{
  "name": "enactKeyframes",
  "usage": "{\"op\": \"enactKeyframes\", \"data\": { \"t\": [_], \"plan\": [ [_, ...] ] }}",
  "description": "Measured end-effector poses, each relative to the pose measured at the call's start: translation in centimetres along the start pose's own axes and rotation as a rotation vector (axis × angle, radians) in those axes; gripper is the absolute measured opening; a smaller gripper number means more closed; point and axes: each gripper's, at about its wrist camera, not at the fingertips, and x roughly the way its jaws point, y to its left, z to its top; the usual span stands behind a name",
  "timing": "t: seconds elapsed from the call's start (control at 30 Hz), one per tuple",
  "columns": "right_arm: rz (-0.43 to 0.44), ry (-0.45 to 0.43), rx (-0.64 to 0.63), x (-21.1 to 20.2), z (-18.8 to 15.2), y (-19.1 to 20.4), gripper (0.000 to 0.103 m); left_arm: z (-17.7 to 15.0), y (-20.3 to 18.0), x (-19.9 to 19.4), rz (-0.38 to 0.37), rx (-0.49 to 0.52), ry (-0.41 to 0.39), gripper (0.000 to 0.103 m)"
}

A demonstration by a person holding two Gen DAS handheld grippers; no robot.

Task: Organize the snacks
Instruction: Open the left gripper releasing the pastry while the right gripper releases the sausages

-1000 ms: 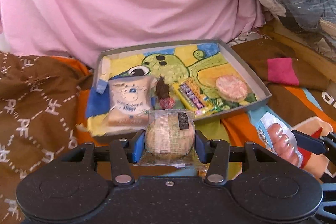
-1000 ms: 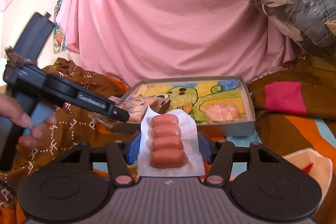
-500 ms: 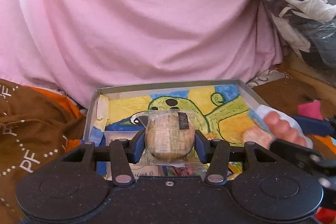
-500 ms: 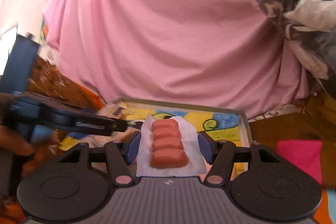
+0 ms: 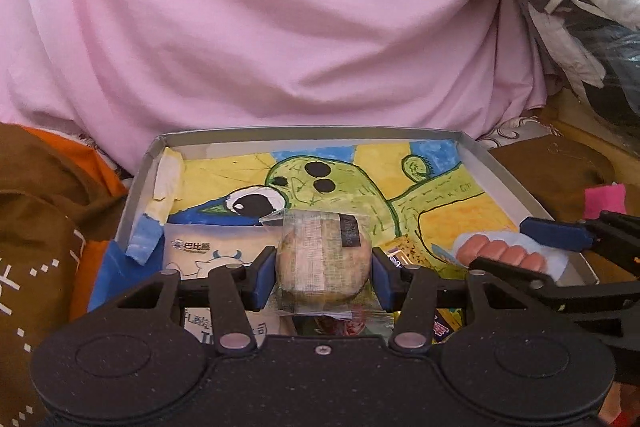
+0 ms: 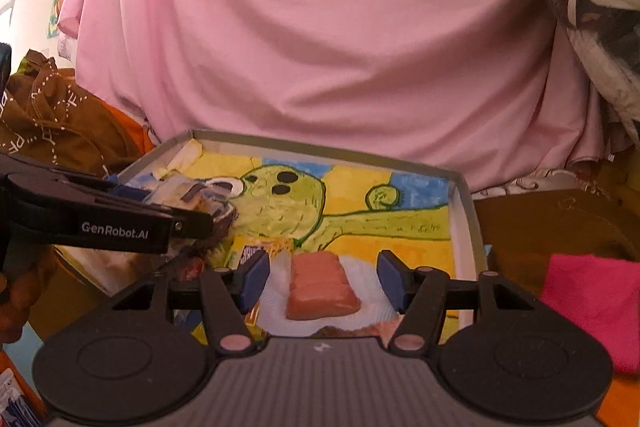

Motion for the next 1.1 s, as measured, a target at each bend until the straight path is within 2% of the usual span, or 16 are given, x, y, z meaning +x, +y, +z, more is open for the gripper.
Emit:
{"op": "enactKeyframes", "data": {
  "t": [0.1,0.2,0.3,0.33,0.67,0.93,1.1],
  "plan": [
    [0.002,0.021,-0.005,0.5,-0.5,0.2,0.065,0.0,-0.1,0.1,0.0,-0.005,0.005,0.052],
    [0.002,0.032,-0.005,0.6,-0.8,0.3,0.066,0.1,-0.1,0.2,0.008,-0.015,0.015,0.063],
    [-0.005,0.03,-0.01,0.3,-0.9,0.5,0.077,0.2,0.1,0.5,0.016,-0.055,0.038,0.075],
    [-0.006,0.028,-0.014,0.2,-0.8,0.5,0.081,0.1,0.3,0.6,0.017,-0.069,0.045,0.076],
    [-0.039,-0.024,-0.027,-2.5,-0.1,0.5,0.102,0.3,0.3,-1.0,0.019,-0.134,0.033,0.088],
    [-0.052,-0.081,0.0,-6.2,1.3,0.4,0.103,1.2,0.0,-4.8,0.022,-0.161,-0.005,0.097],
    [-0.041,-0.128,0.001,-9.4,1.9,0.8,0.103,1.5,0.0,-8.0,0.026,-0.159,-0.021,0.099]
  ]
}}
